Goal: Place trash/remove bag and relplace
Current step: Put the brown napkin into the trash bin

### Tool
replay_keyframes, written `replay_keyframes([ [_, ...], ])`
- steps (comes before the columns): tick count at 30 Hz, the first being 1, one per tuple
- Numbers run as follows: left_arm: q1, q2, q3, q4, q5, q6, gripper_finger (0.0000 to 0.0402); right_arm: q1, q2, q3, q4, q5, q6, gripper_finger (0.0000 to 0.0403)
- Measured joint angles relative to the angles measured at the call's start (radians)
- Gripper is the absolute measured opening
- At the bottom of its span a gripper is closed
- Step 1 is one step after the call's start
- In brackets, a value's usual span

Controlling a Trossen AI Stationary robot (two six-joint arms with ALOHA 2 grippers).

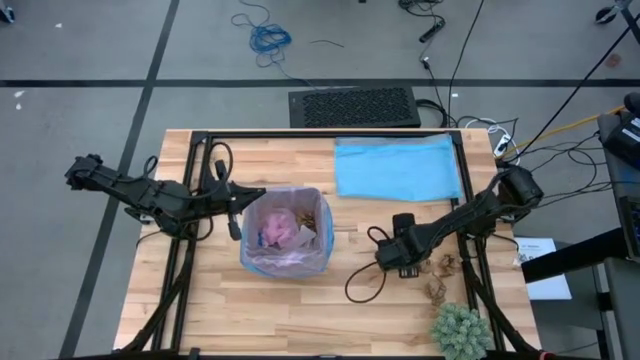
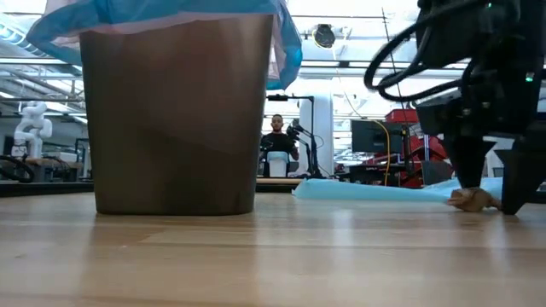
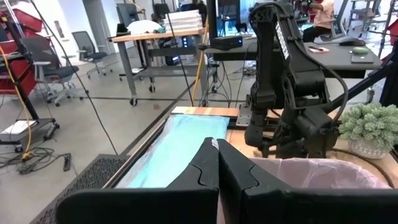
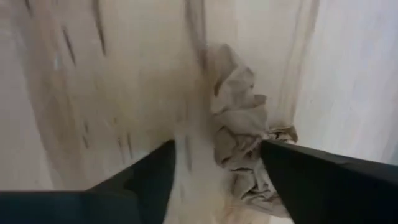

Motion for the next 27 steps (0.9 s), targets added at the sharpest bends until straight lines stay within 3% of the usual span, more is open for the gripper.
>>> replay_keyframes([
  [2, 0.000, 0.000, 0.000, 0.000, 0.000, 0.000, 0.0000, 0.001, 0.011, 0.002, 0.011, -0.007, 0.000, 0.0169],
  [5, 0.000, 0.000, 0.000, 0.000, 0.000, 0.000, 0.0000, 0.004, 0.008, 0.011, 0.022, -0.008, 0.012, 0.0059],
  [7, 0.000, 0.000, 0.000, 0.000, 0.000, 0.000, 0.0000, 0.001, -0.010, 0.036, 0.033, 0.014, 0.016, 0.0018],
  [13, 0.000, 0.000, 0.000, 0.002, 0.000, 0.000, 0.0000, -0.010, -0.079, 0.172, 0.049, 0.137, 0.022, 0.0003],
  [17, 0.000, 0.000, 0.000, 0.006, 0.000, 0.000, 0.0000, -0.026, -0.116, 0.312, -0.005, 0.162, -0.010, 0.0002],
  [23, 0.000, 0.000, 0.000, 0.005, 0.000, 0.000, 0.0000, -0.029, -0.156, 0.558, -0.011, 0.233, -0.136, 0.0001],
  [27, 0.000, 0.000, 0.000, 0.005, -0.001, 0.001, 0.0000, -0.041, -0.156, 0.690, 0.101, 0.231, -0.265, 0.0001],
])
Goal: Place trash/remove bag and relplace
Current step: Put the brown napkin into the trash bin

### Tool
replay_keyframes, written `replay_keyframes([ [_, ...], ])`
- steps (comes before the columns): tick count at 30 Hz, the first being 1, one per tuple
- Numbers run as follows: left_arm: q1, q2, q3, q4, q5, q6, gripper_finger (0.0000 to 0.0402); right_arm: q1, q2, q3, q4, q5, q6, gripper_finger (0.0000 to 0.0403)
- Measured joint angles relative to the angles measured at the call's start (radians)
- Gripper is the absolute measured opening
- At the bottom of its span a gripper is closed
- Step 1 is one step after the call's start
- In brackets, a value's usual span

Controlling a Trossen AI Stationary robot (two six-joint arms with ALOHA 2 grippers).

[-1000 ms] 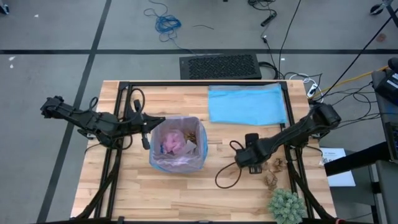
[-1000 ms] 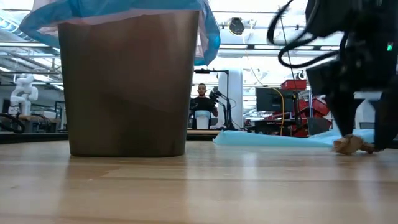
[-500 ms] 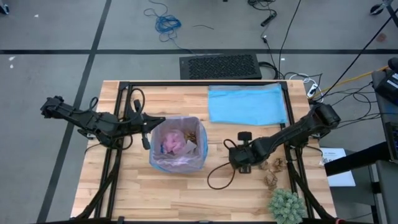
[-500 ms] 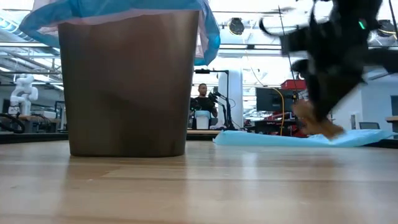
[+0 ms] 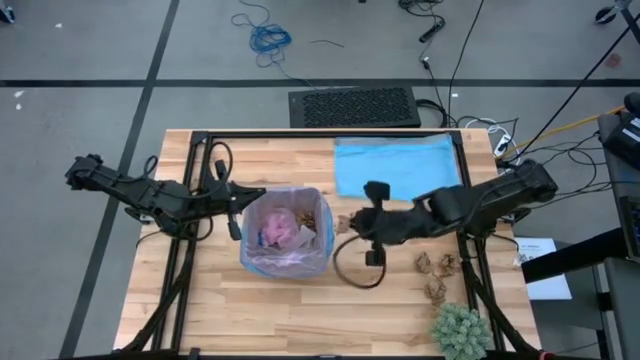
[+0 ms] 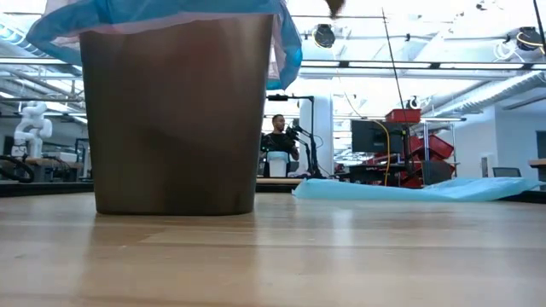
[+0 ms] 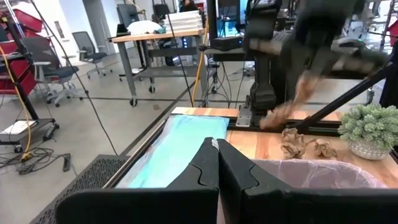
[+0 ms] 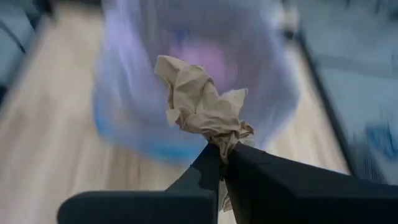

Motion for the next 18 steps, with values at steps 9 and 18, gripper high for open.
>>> replay_keyframes([
  [9, 0.000, 0.000, 0.000, 0.001, -0.072, 0.000, 0.0000, -0.119, 0.095, 0.035, 0.407, -0.293, -0.218, 0.0000],
  [18, 0.000, 0.000, 0.000, -0.001, -0.103, 0.001, 0.0000, -0.215, 0.232, 0.033, 0.430, -0.287, -0.234, 0.0062],
])
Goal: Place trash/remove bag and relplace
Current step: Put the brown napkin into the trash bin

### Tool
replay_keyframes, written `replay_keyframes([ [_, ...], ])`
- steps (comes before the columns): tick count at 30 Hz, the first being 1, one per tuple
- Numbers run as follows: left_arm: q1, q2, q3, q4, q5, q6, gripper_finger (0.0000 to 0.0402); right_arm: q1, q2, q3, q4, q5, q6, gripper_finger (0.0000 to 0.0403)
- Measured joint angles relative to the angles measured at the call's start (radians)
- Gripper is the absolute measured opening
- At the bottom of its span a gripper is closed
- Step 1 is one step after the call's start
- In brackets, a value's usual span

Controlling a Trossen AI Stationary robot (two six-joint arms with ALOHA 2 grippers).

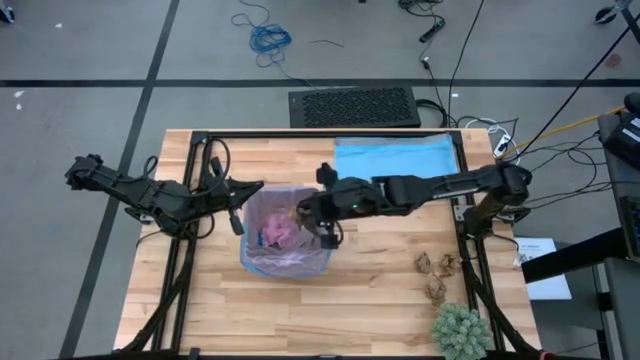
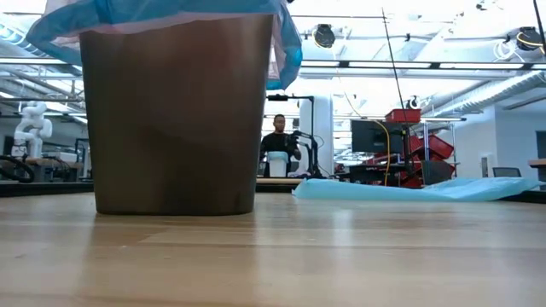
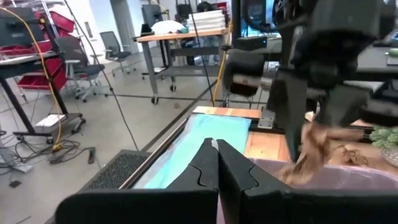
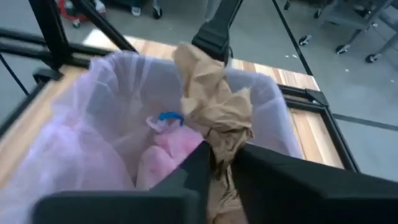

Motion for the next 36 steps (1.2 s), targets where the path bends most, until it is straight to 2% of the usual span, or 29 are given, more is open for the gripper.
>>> replay_keyframes([
  [7, 0.000, 0.000, 0.000, -0.003, 0.000, 0.001, 0.0000, 0.001, 0.032, 0.000, 0.069, -0.004, 0.009, 0.0212],
  [9, 0.000, 0.000, 0.000, -0.008, 0.000, 0.001, 0.0000, 0.001, 0.024, 0.000, 0.049, -0.004, 0.029, 0.0244],
  [11, 0.000, 0.000, 0.000, -0.021, 0.000, 0.000, 0.0000, 0.001, 0.005, 0.000, -0.023, -0.017, 0.069, 0.0259],
  [13, 0.000, 0.000, 0.000, -0.022, 0.000, -0.001, 0.0000, 0.006, -0.028, 0.000, -0.151, -0.030, 0.129, 0.0259],
  [16, 0.000, 0.000, 0.000, -0.026, 0.000, -0.001, 0.0000, 0.029, -0.079, 0.000, -0.436, -0.027, 0.257, 0.0238],
  [20, 0.000, 0.000, 0.000, -0.028, 0.000, -0.001, 0.0000, 0.085, -0.139, 0.000, -0.771, -0.015, 0.518, 0.0198],
  [22, 0.000, 0.000, 0.000, -0.028, 0.000, -0.001, 0.0000, 0.128, -0.152, 0.001, -0.909, 0.024, 0.656, 0.0181],
  [26, 0.000, 0.000, 0.000, -0.029, 0.000, -0.001, 0.0000, 0.215, -0.153, -0.003, -1.192, 0.045, 0.933, 0.0161],
  [28, 0.000, 0.000, 0.000, -0.028, 0.000, -0.001, 0.0000, 0.254, -0.157, -0.032, -1.239, 0.017, 1.040, 0.0159],
  [31, 0.000, 0.000, 0.000, -0.029, 0.000, -0.001, 0.0000, 0.305, -0.181, -0.109, -1.185, -0.026, 1.145, 0.0158],
  [36, 0.000, 0.000, 0.000, -0.058, 0.002, -0.027, 0.0000, 0.361, -0.234, -0.294, -1.141, -0.041, 1.320, 0.0160],
])
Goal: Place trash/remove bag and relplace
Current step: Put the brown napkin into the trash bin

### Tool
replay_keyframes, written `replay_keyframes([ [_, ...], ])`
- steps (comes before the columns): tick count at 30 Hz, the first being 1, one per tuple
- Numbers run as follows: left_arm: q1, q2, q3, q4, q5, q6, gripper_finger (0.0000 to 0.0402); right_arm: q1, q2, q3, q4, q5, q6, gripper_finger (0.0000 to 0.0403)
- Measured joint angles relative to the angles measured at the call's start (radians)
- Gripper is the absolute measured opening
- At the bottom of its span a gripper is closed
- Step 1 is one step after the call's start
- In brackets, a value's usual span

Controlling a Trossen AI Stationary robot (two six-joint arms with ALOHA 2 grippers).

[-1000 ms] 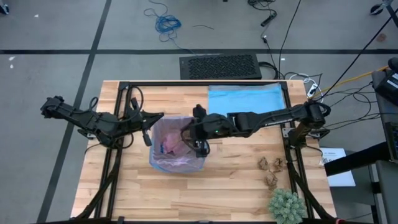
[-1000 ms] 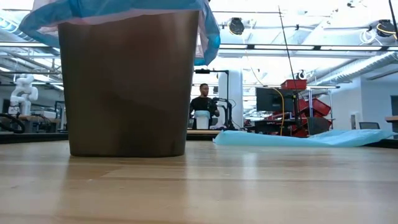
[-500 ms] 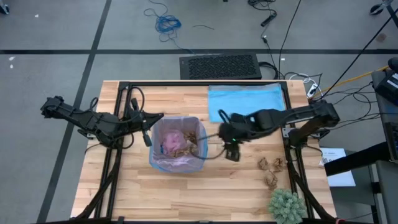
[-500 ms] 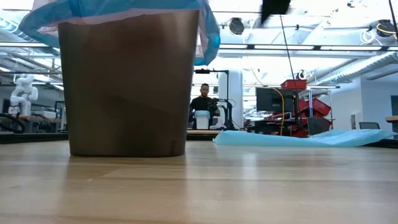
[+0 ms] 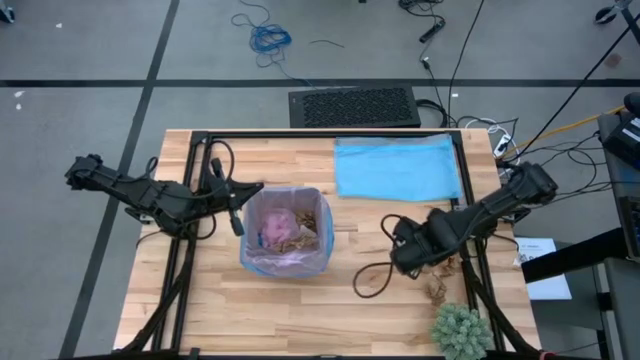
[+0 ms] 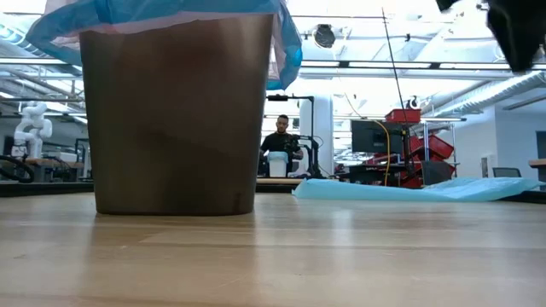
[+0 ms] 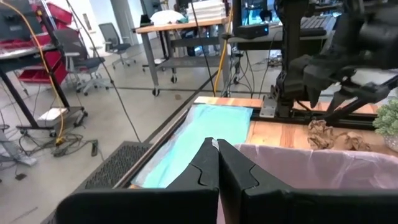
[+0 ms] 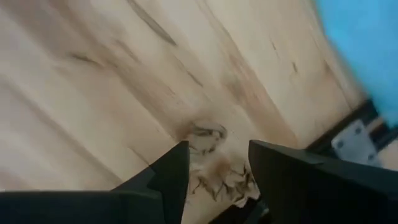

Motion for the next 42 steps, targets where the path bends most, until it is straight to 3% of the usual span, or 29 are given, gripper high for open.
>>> replay_keyframes([
  [11, 0.000, 0.018, 0.000, -0.040, 0.007, -0.054, 0.0000, 0.029, -0.133, -0.474, 0.453, -0.040, 0.241, 0.0244],
  [20, 0.000, 0.074, 0.000, -0.037, 0.010, -0.080, 0.0000, 0.079, -0.132, -0.565, 0.528, -0.105, 0.340, 0.0271],
  [24, 0.000, 0.102, 0.000, -0.036, 0.001, -0.081, 0.0000, 0.105, -0.132, -0.576, 0.607, -0.112, 0.379, 0.0227],
  [31, 0.000, 0.132, 0.000, -0.032, -0.045, -0.082, 0.0000, 0.118, -0.129, -0.579, 0.638, -0.040, 0.379, 0.0021],
  [37, 0.000, 0.117, 0.000, -0.023, -0.054, -0.081, 0.0000, 0.084, -0.129, -0.538, 0.690, 0.009, 0.294, 0.0003],
  [42, 0.000, 0.101, 0.000, -0.006, -0.054, -0.080, 0.0000, 0.054, -0.130, -0.376, 0.655, 0.121, 0.158, 0.0001],
])
